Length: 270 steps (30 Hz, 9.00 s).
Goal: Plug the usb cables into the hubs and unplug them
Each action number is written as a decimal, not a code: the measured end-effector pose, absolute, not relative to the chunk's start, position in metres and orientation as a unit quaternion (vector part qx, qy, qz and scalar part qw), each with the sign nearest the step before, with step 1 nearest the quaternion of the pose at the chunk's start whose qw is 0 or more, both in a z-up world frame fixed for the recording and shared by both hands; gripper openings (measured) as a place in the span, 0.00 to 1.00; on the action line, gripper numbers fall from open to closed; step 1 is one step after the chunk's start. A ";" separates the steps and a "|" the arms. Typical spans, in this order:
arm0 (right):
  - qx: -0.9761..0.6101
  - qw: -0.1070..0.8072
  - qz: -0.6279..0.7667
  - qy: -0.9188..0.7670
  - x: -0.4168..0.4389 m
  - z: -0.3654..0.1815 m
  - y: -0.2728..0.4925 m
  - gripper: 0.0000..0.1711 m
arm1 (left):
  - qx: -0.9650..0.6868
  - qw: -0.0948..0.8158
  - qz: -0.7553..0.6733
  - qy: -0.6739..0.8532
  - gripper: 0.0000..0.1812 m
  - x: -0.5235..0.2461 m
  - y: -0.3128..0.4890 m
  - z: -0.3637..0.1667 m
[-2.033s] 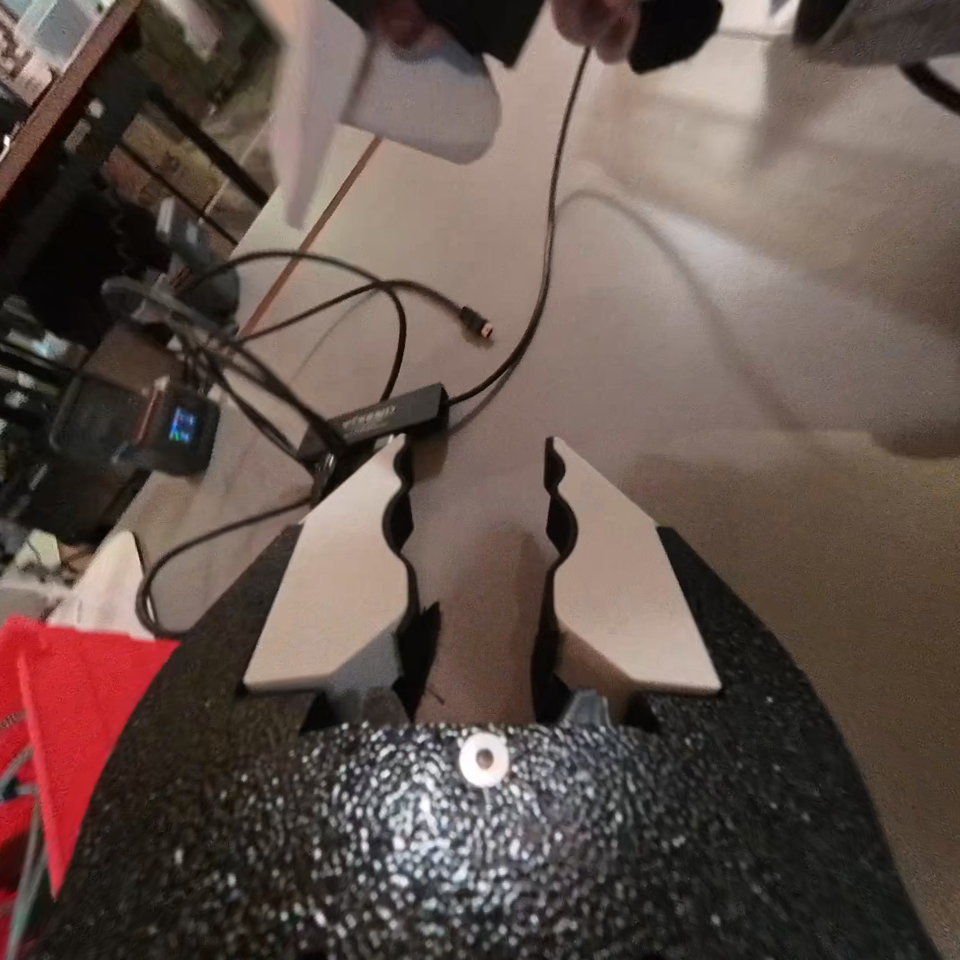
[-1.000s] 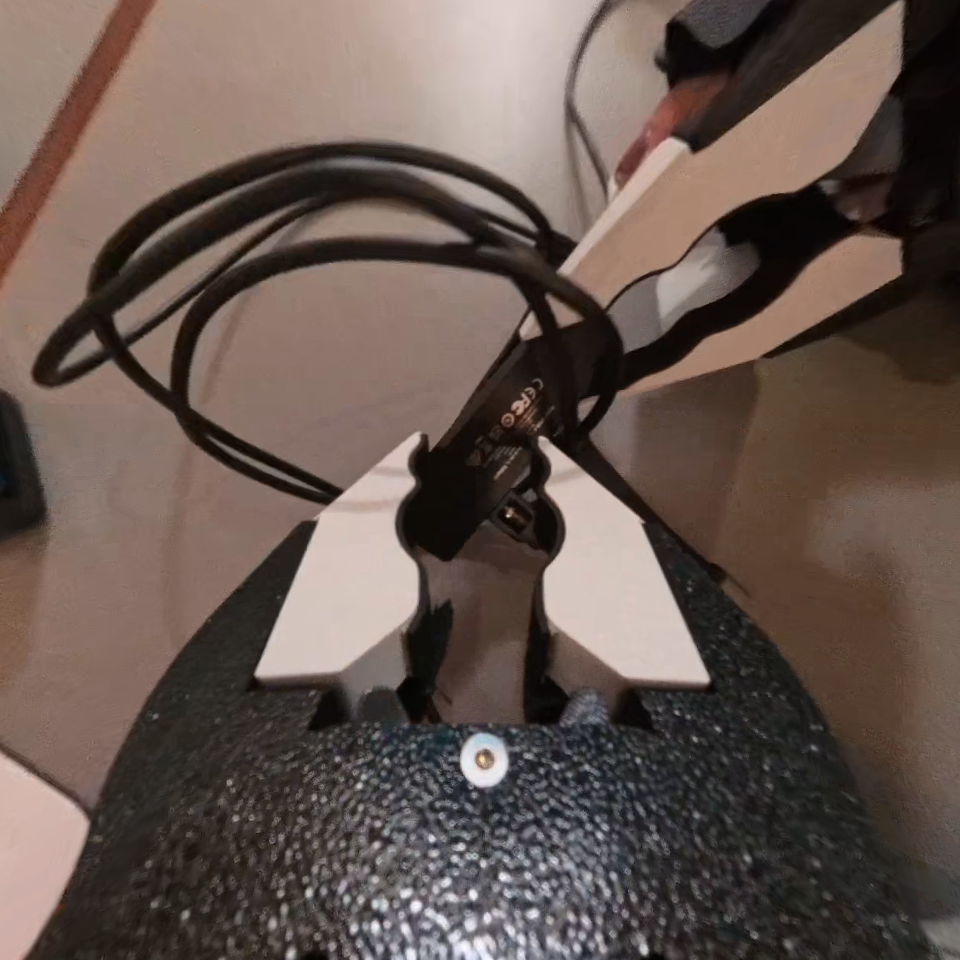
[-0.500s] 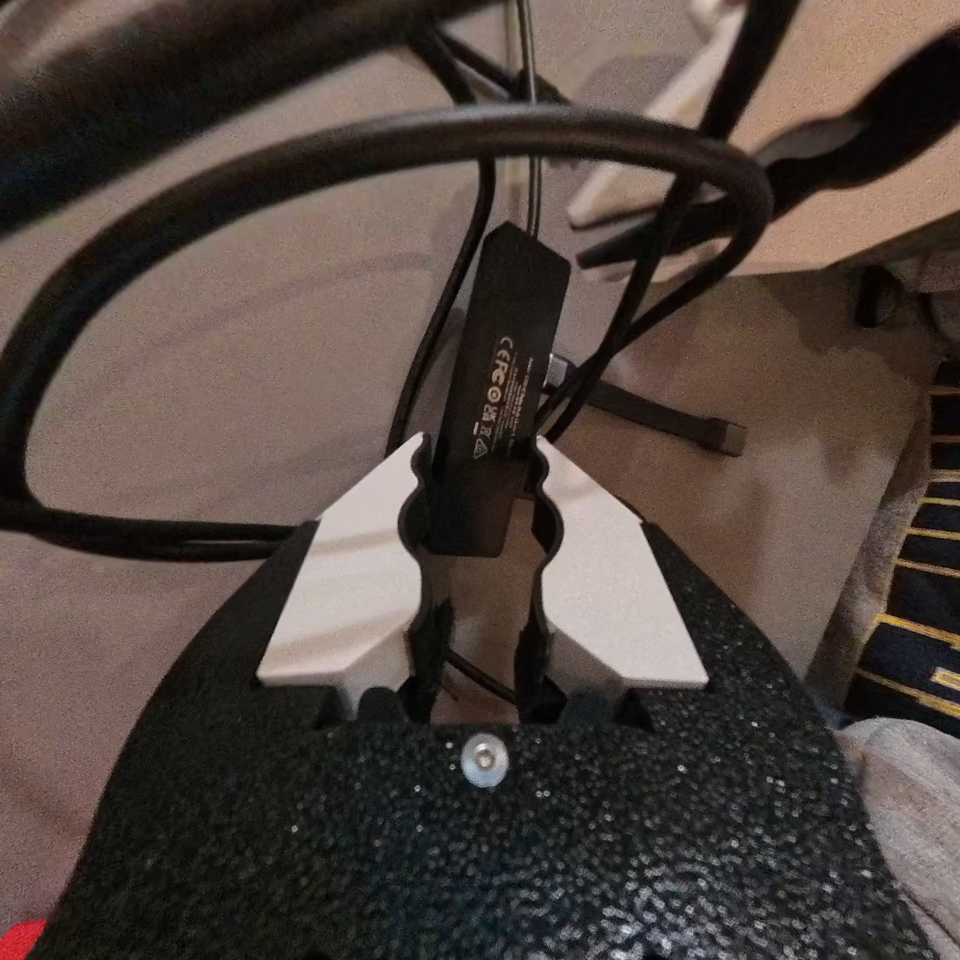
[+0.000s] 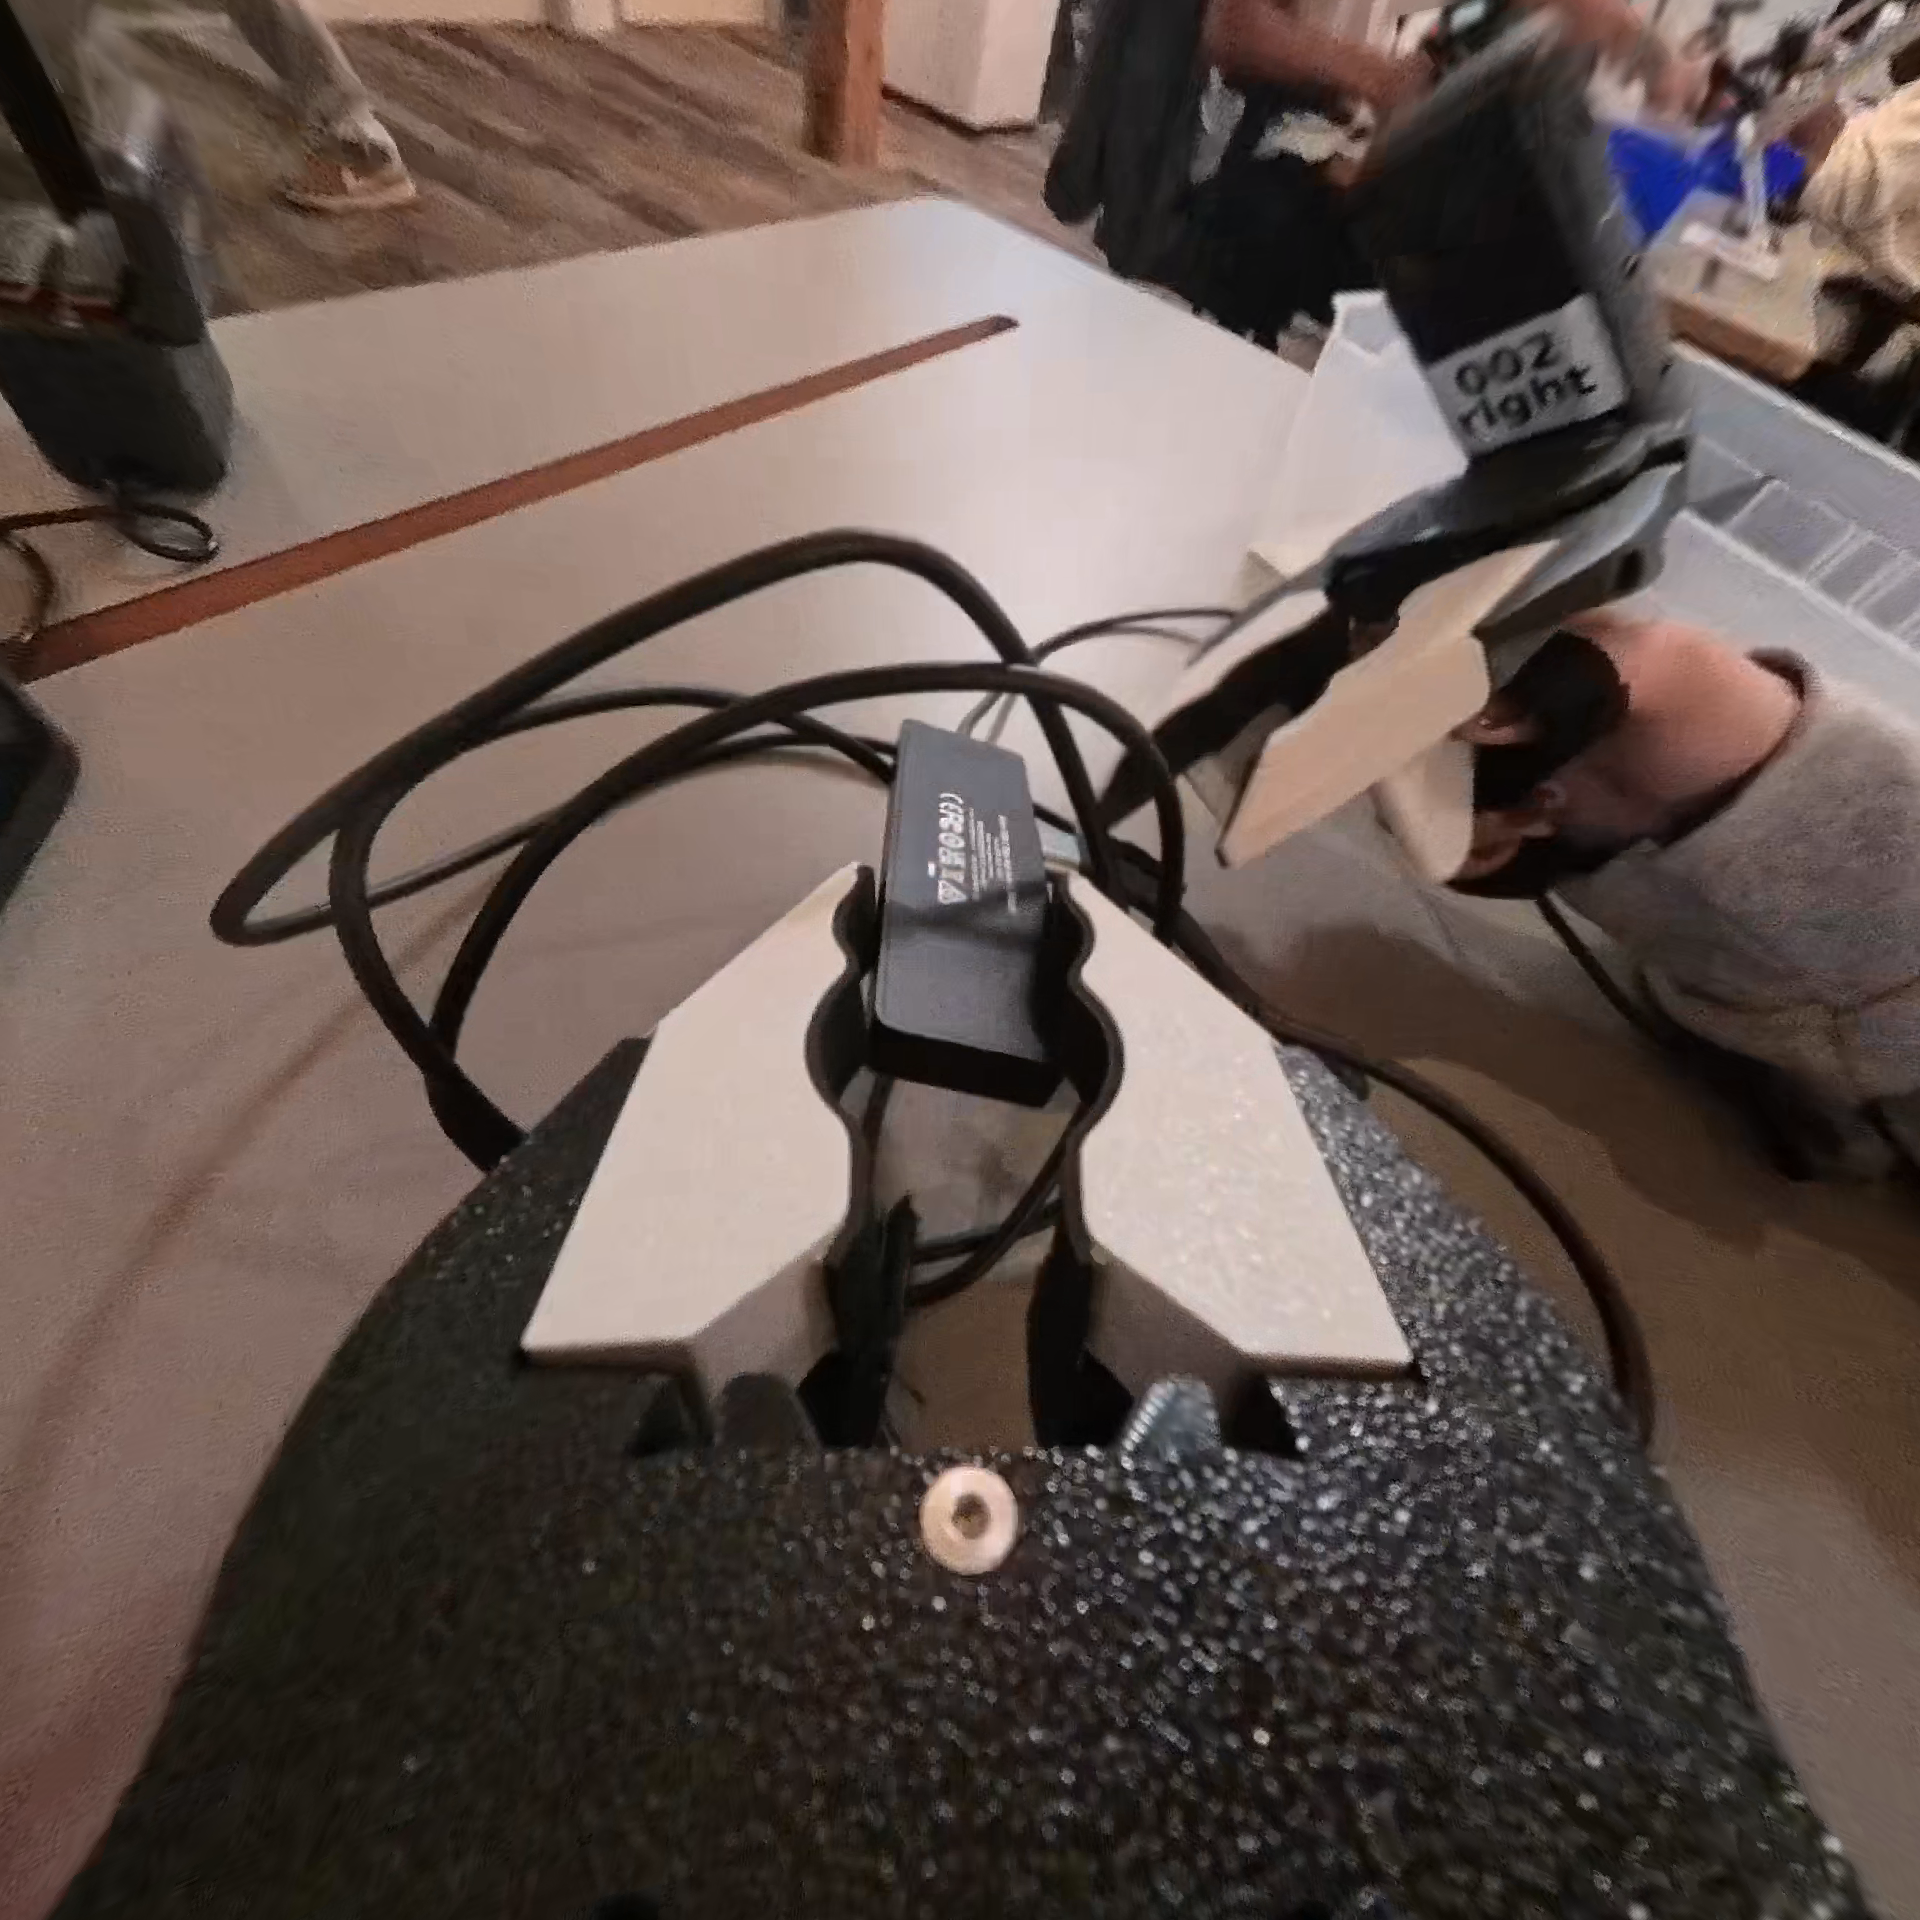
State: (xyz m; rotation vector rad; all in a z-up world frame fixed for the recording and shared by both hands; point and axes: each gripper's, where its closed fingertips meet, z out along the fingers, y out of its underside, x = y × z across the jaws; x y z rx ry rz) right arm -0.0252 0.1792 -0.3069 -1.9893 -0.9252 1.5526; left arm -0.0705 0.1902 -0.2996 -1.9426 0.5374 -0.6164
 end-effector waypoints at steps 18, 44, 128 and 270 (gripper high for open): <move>-0.625 0.359 0.500 -0.480 -0.028 -0.273 0.160 0.08 | -0.674 0.583 -0.331 0.311 0.13 -0.042 0.148 -0.259; -0.419 0.544 0.113 -0.719 -0.025 -0.267 0.126 0.16 | -0.647 0.591 -0.224 0.426 0.05 -0.028 0.129 -0.251; -0.771 0.354 -0.001 -0.529 0.287 -0.202 0.136 0.03 | -0.582 0.655 -0.318 0.363 0.04 -0.028 0.085 -0.261; -0.532 0.385 0.263 -0.707 0.056 -0.262 -0.006 0.04 | -0.486 0.517 -0.423 0.564 0.05 0.039 -0.010 -0.259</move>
